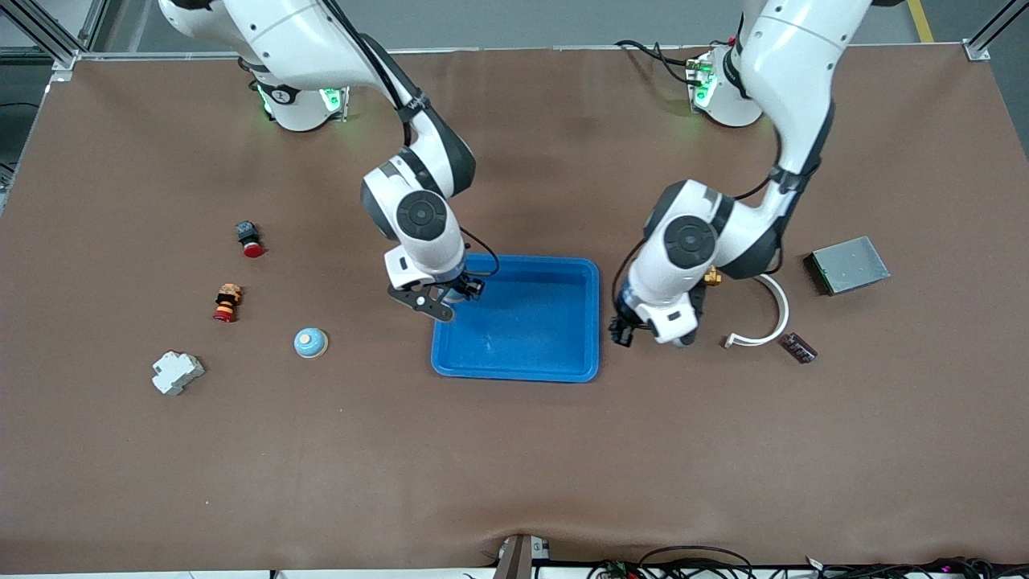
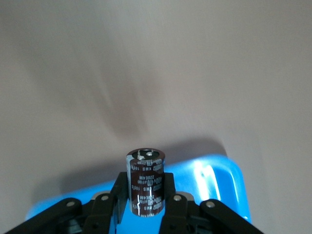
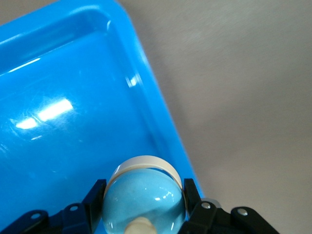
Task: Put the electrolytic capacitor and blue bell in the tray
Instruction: 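Carry the blue bell and brown capacitor over the blue tray with both grippers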
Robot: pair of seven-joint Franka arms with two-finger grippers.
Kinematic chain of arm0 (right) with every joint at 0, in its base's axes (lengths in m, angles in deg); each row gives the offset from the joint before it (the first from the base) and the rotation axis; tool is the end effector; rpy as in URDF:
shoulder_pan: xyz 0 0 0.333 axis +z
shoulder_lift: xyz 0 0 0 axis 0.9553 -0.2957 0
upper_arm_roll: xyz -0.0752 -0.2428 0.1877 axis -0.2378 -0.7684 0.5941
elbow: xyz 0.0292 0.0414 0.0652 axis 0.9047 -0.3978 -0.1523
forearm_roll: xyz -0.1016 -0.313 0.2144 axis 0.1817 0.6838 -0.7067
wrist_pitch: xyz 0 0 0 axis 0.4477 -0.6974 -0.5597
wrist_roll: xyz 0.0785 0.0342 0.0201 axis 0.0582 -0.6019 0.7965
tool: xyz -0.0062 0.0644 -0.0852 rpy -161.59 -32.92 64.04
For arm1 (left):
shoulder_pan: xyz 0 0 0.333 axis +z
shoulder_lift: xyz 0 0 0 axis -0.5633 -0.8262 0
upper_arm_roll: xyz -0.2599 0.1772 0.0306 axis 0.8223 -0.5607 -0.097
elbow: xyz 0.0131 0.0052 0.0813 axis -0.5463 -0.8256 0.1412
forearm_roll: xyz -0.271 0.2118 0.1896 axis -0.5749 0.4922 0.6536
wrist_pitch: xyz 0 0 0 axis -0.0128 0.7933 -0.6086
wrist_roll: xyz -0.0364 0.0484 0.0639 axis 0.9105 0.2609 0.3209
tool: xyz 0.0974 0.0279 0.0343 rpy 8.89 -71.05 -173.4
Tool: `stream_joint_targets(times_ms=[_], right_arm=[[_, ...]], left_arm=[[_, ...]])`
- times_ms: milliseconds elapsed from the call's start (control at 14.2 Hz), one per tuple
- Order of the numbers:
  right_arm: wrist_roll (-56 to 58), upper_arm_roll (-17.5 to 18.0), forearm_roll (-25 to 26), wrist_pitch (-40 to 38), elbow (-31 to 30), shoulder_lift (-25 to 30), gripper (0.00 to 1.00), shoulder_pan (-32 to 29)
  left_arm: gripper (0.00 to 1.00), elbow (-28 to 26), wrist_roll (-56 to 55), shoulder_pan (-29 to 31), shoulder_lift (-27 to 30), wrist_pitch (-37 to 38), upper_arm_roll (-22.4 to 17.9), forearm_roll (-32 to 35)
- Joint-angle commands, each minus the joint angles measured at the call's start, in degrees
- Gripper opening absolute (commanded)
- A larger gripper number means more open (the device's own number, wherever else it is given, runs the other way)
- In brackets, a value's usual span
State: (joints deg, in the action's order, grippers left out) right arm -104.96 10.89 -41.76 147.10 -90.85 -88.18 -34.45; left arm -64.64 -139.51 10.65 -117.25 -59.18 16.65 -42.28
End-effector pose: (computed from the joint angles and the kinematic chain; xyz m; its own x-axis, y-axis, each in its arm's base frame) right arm 0.5200 0.4120 0.2269 0.8965 -0.4412 -0.0411 -0.4403 -0.8974 0.0289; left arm 0.5769 -0.3509 0.2569 0.3172 0.9437 -0.0934 0.9472 -0.3105 0.0800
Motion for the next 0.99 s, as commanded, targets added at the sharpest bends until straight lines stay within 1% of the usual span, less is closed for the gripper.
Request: stream_joint_targets(times_ms=[0,212,353,494,635,706,776,847,917], right_arm=[[-2.4,-0.5,-0.6,1.2,3.7,-3.3,0.0,1.4],[-4.0,-0.5,-0.6,4.1,3.8,-5.2,0.0,1.8],[-4.9,-0.5,-0.6,4.9,3.8,-5.7,0.0,2.2],[-4.9,-0.5,-1.0,5.0,3.8,-6.2,0.0,2.3],[-4.9,-0.5,-1.6,5.0,3.8,-6.5,0.0,2.3],[-4.9,-0.5,-2.3,5.1,3.8,-6.7,0.0,2.5],[-4.9,-0.5,-2.9,5.2,4.0,-6.9,0.0,2.6],[-4.9,-0.5,-3.3,6.1,4.0,-7.1,0.0,2.6],[-4.9,-0.5,-3.8,7.5,4.0,-7.3,0.0,2.7]], left_arm=[[0.0,5.2,-4.5,-2.6,-2.8,1.2,-0.9,-0.2],[0.0,5.3,-7.0,-5.6,-5.2,1.2,-0.8,-0.3],[0.0,5.3,-8.9,-6.7,-6.9,1.0,-0.8,-0.2],[0.0,5.2,-10.8,-8.2,-7.3,1.0,-0.9,-0.2],[0.0,4.9,-11.9,-8.4,-7.2,1.2,-0.8,-0.2],[0.06,4.7,-12.0,-8.4,-7.2,1.2,-0.7,-0.2],[0.46,4.6,-12.0,-8.4,-7.2,1.4,-0.8,-0.2],[0.99,4.7,-12.0,-8.4,-7.2,2.2,-0.8,-0.2],[1.0,4.8,-12.0,-8.4,-6.9,2.7,-0.9,-0.1]])
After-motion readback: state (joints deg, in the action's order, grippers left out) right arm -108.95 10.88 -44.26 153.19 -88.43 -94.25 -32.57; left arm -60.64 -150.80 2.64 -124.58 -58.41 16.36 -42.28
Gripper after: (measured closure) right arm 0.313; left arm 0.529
